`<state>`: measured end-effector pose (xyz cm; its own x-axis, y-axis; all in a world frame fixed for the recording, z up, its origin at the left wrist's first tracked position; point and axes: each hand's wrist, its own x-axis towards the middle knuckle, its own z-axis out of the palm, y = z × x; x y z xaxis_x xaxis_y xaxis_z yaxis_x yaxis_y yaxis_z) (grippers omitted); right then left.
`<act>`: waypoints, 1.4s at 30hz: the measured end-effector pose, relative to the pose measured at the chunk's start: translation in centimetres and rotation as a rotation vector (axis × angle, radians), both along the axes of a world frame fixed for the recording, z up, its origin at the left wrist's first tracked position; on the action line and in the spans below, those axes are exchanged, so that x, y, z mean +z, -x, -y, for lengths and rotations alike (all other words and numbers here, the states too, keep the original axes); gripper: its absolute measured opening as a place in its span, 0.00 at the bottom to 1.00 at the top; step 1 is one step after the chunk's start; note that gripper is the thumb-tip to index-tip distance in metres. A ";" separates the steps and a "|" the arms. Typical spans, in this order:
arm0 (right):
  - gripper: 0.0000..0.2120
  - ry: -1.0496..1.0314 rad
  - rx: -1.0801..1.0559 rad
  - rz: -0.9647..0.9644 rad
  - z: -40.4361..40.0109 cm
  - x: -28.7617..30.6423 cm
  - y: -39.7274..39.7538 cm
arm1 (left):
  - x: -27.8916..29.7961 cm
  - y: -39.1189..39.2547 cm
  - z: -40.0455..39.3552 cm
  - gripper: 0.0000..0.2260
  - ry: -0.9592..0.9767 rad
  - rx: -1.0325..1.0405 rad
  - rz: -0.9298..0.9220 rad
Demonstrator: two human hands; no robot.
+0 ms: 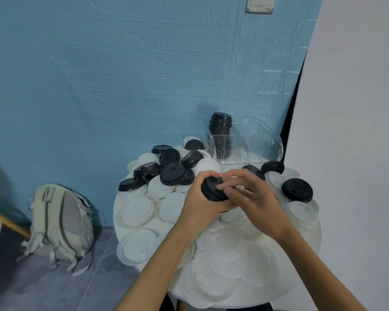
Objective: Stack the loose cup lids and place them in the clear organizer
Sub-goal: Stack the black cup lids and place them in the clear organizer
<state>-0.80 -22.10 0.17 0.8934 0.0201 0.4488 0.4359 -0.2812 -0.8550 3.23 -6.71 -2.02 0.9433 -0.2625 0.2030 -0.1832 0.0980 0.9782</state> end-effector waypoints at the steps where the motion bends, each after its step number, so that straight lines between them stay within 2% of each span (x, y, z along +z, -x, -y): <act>1: 0.11 -0.017 -0.036 0.003 0.7 0.0 -0.2 | 0.0 -0.1 -0.1 0.28 -0.015 0.019 0.000; 3: 0.11 0.051 -0.256 0.020 3.1 -0.4 -0.9 | 0.0 -0.2 -0.3 0.29 -0.036 0.051 -0.003; 5: 0.14 0.251 -0.492 -0.105 5.9 -0.6 -1.7 | 0.0 -0.3 -0.4 0.29 -0.032 0.059 -0.019; 8: 0.26 0.533 -0.548 -0.428 8.2 -1.2 -2.3 | 0.1 -0.2 -0.4 0.28 -0.027 0.055 -0.021; 10: 0.28 0.605 -0.510 -0.504 8.4 -2.0 -2.5 | 0.1 -0.1 -0.1 0.28 -0.017 0.046 -0.020; 18: 0.18 0.487 -0.401 -0.506 9.5 -3.3 -3.4 | -0.1 0.1 0.4 0.28 -0.005 0.027 -0.038; 22: 0.16 0.416 -0.382 -0.509 9.7 -3.4 -3.5 | -0.1 -0.1 0.3 0.29 -0.019 0.035 -0.028; 26: 0.21 0.308 -0.445 -0.322 8.3 -1.3 -2.7 | -0.2 0.0 0.4 0.30 -0.017 0.026 -0.035; 29: 0.24 0.201 -0.326 -0.218 5.5 1.1 -1.5 | -0.3 0.0 0.5 0.33 -0.012 0.019 -0.037; 32: 0.20 0.237 -0.155 -0.169 2.4 2.4 -1.1 | -0.2 0.1 0.7 0.39 0.037 -0.008 -0.054; 35: 0.17 0.293 -0.120 -0.168 0.5 2.5 -1.5 | -0.1 0.1 0.8 0.43 0.051 -0.030 -0.026; 42: 0.18 0.225 -0.111 -0.236 -0.5 1.7 -2.3 | -0.2 0.1 0.5 0.36 0.060 -0.013 0.007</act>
<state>1.46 -21.62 1.87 0.9744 -0.0083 0.2245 0.1892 -0.5086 -0.8400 3.14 -7.17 -2.20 0.9382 -0.2622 0.2257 -0.1887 0.1588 0.9691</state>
